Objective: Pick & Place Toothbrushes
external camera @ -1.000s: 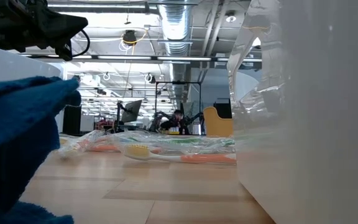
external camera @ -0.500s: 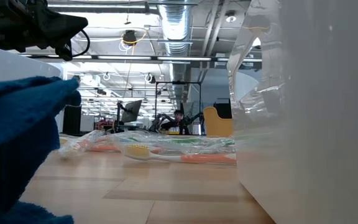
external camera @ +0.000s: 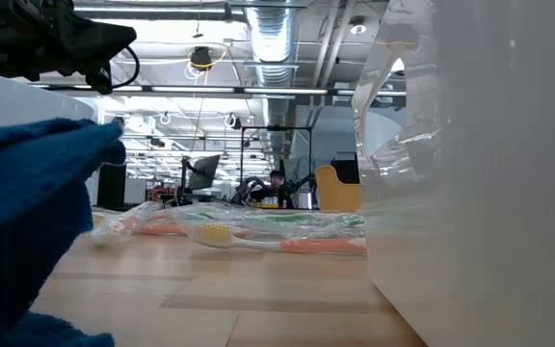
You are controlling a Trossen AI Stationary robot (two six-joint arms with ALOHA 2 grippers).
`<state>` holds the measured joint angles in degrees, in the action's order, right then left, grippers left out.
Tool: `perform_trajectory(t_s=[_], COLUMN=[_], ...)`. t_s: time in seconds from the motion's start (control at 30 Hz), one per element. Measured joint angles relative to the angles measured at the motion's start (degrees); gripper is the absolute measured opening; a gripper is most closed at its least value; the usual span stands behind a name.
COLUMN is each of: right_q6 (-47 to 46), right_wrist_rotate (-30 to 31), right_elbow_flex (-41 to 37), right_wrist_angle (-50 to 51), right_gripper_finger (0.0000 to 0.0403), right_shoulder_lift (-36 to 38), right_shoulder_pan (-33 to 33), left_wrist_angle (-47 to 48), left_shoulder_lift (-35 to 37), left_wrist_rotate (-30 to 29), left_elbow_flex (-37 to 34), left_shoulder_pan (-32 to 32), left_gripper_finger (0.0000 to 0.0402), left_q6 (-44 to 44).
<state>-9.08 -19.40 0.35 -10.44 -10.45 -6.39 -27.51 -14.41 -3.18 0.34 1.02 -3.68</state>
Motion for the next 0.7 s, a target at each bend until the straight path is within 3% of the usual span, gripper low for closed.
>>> perform_trajectory(t_s=[0.7], right_q6=[0.0], right_wrist_rotate=[0.0], right_elbow_flex=[0.0], right_wrist_angle=[0.0], right_gripper_finger=[0.0161], right_shoulder_lift=[0.0], right_shoulder_pan=[0.0], left_wrist_angle=[-0.1], left_shoulder_lift=[0.0], left_wrist_rotate=[0.0], left_elbow_flex=[0.0], left_shoulder_pan=[0.0], left_gripper_finger=[0.0004], left_q6=[1.7])
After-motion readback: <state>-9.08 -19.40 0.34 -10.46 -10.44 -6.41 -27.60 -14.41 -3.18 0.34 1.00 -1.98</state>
